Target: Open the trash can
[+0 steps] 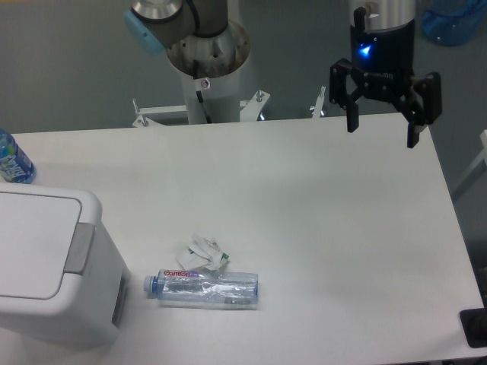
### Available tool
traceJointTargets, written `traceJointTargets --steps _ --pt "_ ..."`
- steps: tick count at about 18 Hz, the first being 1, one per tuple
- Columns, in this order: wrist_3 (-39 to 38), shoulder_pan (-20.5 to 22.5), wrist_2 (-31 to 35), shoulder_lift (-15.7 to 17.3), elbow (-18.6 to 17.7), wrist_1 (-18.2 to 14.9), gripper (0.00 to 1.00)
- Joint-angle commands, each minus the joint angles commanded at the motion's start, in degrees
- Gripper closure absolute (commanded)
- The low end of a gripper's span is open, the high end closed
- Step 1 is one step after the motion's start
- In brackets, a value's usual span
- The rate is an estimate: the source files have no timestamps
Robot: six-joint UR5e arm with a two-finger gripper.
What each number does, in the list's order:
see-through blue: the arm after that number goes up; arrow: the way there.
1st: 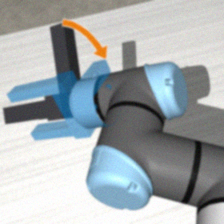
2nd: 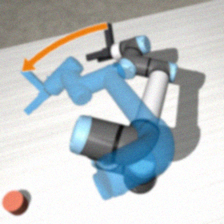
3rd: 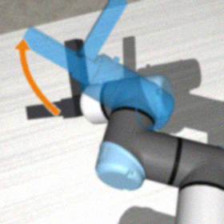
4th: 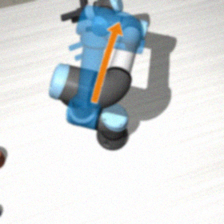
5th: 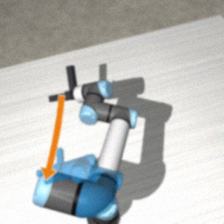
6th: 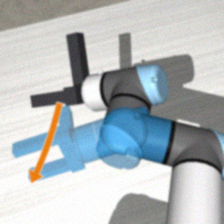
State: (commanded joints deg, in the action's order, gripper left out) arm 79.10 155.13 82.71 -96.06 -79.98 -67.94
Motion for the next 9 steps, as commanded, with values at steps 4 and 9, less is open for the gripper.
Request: traceJointTargets --steps 4,9 --pt "0.0 0.0 -0.17 0.09 -0.09 0.0 0.0" --pt "-6.92 -0.35 -1.85 -0.44 0.7 0.0 0.0"
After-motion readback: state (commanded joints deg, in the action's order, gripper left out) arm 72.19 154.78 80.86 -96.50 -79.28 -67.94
